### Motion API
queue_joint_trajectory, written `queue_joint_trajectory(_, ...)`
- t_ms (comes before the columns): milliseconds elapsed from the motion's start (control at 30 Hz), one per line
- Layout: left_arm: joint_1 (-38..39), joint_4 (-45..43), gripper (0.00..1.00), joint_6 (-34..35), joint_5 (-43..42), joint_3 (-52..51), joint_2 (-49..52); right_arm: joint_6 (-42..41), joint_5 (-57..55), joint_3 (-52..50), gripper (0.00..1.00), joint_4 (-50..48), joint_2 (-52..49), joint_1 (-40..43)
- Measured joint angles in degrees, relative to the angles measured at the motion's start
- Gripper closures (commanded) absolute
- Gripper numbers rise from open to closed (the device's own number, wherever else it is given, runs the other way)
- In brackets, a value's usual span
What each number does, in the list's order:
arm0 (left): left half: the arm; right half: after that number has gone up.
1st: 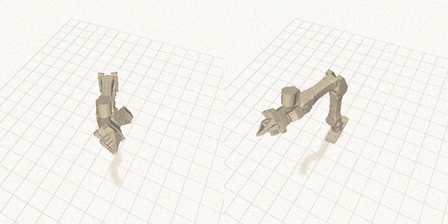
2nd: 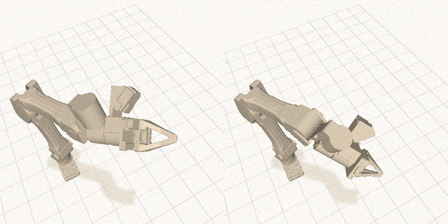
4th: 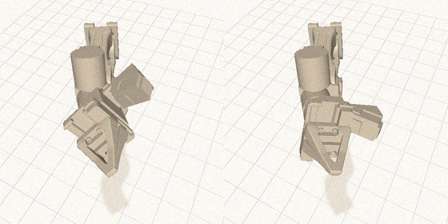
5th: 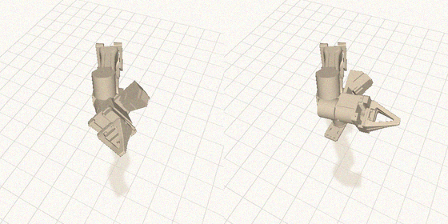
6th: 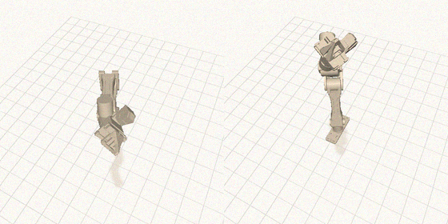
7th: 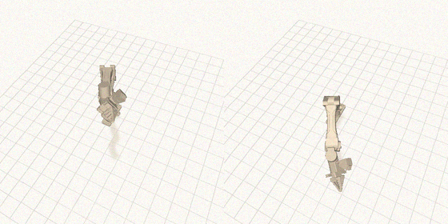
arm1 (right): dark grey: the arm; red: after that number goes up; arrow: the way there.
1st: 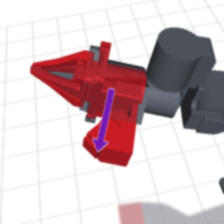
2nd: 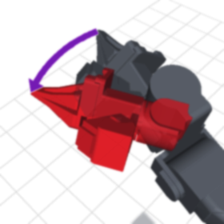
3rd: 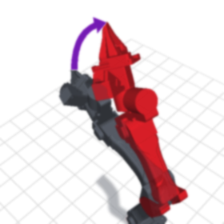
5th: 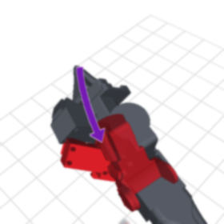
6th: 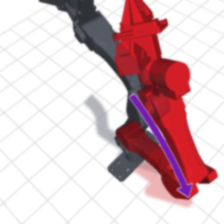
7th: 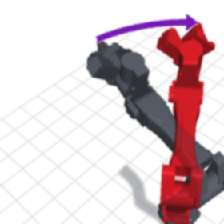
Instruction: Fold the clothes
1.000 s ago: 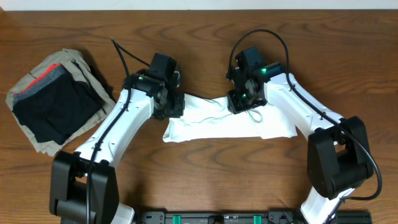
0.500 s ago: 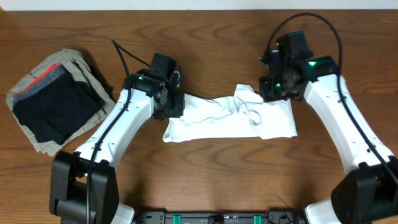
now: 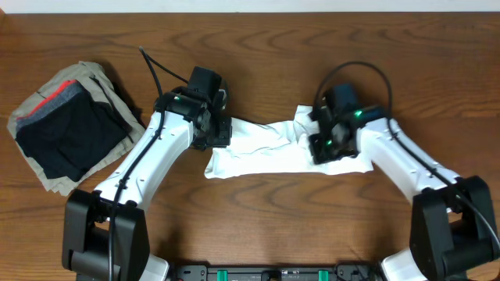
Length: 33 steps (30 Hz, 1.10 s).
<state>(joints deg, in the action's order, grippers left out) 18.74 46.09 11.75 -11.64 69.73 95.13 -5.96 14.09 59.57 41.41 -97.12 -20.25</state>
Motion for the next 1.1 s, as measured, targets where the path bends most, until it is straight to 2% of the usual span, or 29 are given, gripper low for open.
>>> queue_joint_trajectory(200, 0.0, 0.2, 0.70, 0.0, 0.0, 0.0, 0.0, 0.0, 2.9, -1.1, 0.95, -4.0, 0.0, -3.2)
queue_joint_trajectory(433, 0.0, 1.5, 0.70, 0.0, 0.0, 0.0, 0.0, 0.1, 1.2, 4.7, 0.94, 4.5, 0.4, 0.5)
queue_joint_trajectory(467, 0.0, 1.5, 0.57, 0.0, 0.0, 0.0, 0.0, 0.1, 0.0, 6.5, 0.93, 5.7, 1.0, 2.1)
queue_joint_trajectory(533, 0.0, 1.5, 0.44, 0.1, 0.0, 0.0, 0.0, 0.1, -1.5, 8.4, 0.92, 6.9, 2.0, 3.8)
queue_joint_trajectory(633, 0.0, 1.5, 0.32, 0.2, 0.0, 0.0, 0.0, 0.1, -5.1, 11.0, 0.93, 7.4, 5.4, 7.8)
queue_joint_trajectory(833, -0.6, -0.6, 0.24, 0.2, 0.0, -0.2, 0.0, 0.1, -8.3, 11.3, 0.94, 9.3, 6.8, 12.6)
queue_joint_trajectory(1100, -3.9, -4.2, 0.23, 0.2, -0.3, -0.8, 5.4, 0.2, -9.0, 5.9, 0.96, 6.3, -0.5, 12.8)
